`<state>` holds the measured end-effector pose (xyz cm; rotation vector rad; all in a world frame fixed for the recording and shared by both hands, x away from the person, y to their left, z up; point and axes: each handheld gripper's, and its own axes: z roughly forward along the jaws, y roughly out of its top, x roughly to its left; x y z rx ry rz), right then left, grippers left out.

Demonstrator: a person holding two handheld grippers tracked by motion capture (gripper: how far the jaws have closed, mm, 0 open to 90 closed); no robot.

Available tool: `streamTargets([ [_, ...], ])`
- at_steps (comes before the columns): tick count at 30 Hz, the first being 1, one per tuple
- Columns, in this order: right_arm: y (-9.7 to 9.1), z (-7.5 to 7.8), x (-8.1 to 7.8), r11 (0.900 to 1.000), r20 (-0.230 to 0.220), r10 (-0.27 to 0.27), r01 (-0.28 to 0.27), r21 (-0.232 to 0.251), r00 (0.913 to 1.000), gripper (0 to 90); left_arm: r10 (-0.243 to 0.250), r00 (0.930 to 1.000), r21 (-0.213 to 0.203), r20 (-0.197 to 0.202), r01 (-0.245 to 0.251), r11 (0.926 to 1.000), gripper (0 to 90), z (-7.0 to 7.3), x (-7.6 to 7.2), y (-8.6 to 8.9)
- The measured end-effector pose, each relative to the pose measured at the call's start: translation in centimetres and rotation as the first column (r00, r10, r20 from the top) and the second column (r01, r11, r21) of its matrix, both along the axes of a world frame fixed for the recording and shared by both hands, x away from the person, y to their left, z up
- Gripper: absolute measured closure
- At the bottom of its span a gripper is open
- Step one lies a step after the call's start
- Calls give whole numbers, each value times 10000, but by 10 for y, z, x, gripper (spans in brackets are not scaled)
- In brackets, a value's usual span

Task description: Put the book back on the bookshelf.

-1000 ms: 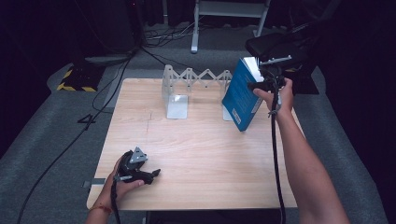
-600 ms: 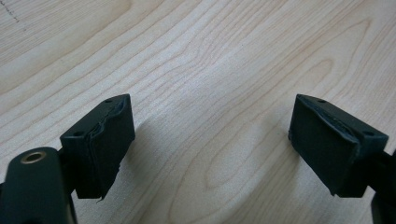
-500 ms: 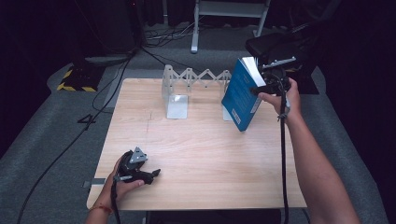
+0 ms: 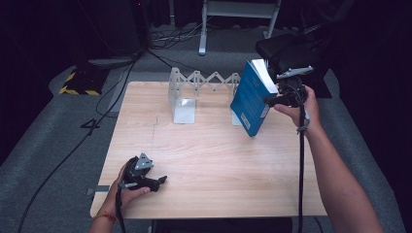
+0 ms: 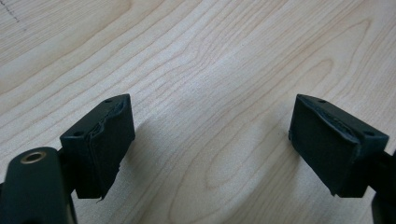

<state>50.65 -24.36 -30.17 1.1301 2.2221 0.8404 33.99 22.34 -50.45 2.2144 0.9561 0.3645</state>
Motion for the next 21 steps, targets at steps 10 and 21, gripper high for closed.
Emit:
streamTargets([
  [10,-11,-8,-14,9982,115,605,-605,52,9981,291,50,10000,-29,-20,-50,10000,148,0,0,-1],
  [21,-24,-29,-30,9940,68,1049,-1047,-303,9945,288,53,10000,-22,-20,-53,10000,147,0,0,-1],
])
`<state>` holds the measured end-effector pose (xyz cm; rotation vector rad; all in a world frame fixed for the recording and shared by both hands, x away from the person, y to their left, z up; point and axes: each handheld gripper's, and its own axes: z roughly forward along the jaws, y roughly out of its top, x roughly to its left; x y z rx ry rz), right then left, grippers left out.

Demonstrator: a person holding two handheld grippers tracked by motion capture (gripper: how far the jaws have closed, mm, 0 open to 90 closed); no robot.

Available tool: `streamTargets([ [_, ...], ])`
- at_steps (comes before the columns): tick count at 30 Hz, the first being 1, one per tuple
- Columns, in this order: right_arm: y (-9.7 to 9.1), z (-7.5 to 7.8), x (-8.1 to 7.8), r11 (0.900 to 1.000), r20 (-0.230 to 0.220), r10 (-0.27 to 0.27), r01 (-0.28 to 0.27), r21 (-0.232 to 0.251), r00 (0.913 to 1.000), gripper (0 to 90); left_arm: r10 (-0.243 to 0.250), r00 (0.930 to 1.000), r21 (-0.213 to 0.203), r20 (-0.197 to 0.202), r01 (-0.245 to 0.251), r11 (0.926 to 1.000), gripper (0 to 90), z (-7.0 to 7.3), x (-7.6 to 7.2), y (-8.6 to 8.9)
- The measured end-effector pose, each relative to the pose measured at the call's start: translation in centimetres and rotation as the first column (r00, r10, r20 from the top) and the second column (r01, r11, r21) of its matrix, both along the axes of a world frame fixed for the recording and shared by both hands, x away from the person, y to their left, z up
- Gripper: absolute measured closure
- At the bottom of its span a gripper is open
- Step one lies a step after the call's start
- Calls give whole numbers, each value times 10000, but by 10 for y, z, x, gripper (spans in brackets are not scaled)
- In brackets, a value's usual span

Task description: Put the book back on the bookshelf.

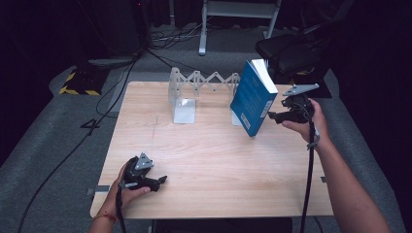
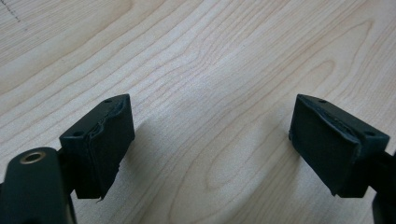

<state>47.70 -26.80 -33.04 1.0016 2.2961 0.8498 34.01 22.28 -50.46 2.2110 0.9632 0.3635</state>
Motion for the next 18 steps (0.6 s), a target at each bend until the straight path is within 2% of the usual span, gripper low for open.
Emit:
streamTargets([
  [4,-10,-12,-7,9999,12,54,-54,-143,10000,287,-8,10000,0,5,8,10000,148,0,0,0],
  [10,-22,-28,-18,9997,-67,236,-237,-52,9997,284,-2,10000,6,6,2,10000,148,0,0,0],
  [18,-35,-44,-37,9985,206,521,-518,-168,9984,285,34,10000,-8,-12,-34,10000,147,0,0,0],
])
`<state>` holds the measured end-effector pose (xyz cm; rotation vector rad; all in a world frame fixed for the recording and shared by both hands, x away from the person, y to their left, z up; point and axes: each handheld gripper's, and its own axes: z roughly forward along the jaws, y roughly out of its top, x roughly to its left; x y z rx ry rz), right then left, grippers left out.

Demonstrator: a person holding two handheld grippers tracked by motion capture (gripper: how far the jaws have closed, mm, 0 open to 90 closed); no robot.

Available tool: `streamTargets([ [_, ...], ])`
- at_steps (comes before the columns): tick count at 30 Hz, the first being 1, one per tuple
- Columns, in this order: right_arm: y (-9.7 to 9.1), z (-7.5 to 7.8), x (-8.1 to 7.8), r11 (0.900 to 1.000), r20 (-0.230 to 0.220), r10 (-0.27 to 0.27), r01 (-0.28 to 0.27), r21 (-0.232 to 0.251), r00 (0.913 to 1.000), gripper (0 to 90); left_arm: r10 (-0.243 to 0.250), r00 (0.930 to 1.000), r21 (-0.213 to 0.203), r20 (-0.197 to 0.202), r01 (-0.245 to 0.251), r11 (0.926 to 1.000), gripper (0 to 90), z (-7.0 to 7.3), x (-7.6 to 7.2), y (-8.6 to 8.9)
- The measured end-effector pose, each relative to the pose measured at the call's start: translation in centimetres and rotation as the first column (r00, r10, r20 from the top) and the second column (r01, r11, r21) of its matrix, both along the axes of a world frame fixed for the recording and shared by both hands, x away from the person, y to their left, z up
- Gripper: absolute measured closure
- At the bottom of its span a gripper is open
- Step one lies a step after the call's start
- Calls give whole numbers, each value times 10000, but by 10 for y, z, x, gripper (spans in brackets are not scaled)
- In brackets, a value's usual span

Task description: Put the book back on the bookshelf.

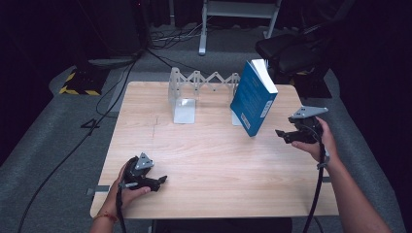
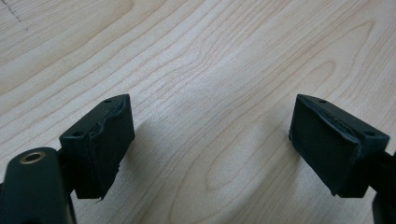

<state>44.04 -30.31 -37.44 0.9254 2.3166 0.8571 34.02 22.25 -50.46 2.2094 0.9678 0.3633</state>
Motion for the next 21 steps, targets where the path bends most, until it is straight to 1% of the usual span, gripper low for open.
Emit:
streamTargets([
  [2,-3,-4,-5,9999,153,57,-56,-91,9999,286,-3,10000,4,4,3,10000,147,0,0,0],
  [5,-7,-10,-12,9997,269,97,-91,-240,9996,285,21,10000,-11,-4,-21,10000,148,0,0,0],
  [8,-11,-17,-18,9993,270,257,-250,-261,9993,286,0,10000,1,0,0,10000,148,0,0,0],
  [10,-13,-21,-22,9986,291,296,-284,-441,9991,284,0,10000,10,3,0,10000,148,0,0,0],
  [12,-14,-26,-27,9987,237,348,-338,-391,9991,285,0,10000,2,4,0,10000,147,0,0,0],
  [14,-17,-31,-30,9975,252,403,-387,-588,9989,284,0,10000,19,4,-1,10000,147,0,0,0],
  [18,-21,-39,-38,9980,254,478,-467,-420,9985,279,20,10000,5,-2,-20,10000,147,0,0,0],
  [21,-25,-46,-44,9977,252,564,-553,-402,9981,277,51,10000,16,9,-51,10000,148,0,0,0],
])
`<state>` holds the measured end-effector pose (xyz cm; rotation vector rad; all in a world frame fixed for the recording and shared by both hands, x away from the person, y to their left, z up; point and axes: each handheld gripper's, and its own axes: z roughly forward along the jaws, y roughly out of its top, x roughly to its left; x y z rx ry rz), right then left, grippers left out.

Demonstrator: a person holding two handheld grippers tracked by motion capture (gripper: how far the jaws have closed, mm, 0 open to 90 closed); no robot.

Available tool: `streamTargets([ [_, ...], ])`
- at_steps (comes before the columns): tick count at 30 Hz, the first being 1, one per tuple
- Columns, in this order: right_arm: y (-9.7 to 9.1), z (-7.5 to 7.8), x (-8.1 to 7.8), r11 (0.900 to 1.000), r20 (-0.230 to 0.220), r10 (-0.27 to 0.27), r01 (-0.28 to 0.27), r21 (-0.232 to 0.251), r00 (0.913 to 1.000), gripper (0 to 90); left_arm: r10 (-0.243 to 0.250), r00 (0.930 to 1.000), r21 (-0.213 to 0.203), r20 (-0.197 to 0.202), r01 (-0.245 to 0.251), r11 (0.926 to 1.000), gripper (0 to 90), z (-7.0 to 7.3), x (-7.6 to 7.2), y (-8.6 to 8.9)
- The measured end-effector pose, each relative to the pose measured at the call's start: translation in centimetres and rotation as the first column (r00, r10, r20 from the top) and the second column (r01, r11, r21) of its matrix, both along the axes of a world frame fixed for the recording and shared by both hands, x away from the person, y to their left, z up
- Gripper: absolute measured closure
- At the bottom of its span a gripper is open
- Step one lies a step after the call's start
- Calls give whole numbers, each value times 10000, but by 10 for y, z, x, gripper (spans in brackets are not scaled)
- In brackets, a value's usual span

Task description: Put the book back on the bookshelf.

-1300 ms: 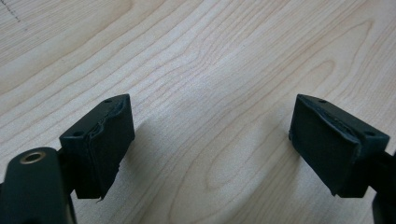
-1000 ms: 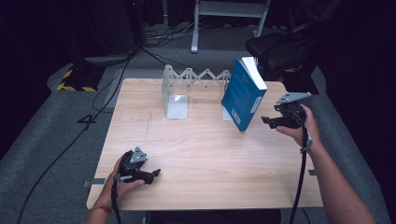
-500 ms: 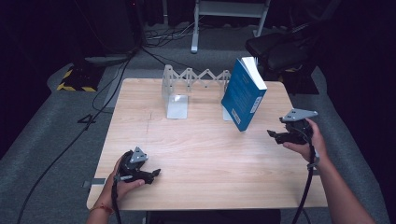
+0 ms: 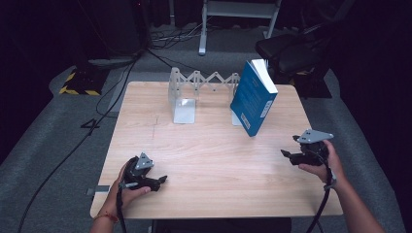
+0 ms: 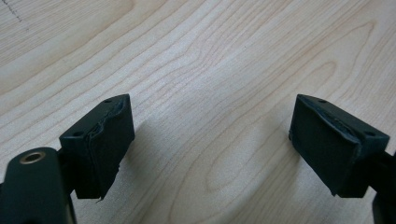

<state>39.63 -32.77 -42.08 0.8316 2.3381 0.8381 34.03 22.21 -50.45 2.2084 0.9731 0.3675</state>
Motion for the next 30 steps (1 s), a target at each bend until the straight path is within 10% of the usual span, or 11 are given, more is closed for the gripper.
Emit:
streamTargets([
  [10,-19,-35,-22,9991,-387,379,-372,188,9985,267,0,10000,2,2,0,10000,147,0,0,0],
  [30,-70,-76,-56,9865,-948,-634,767,1444,9935,251,261,9997,20,25,-261,9997,150,0,-3,0],
])
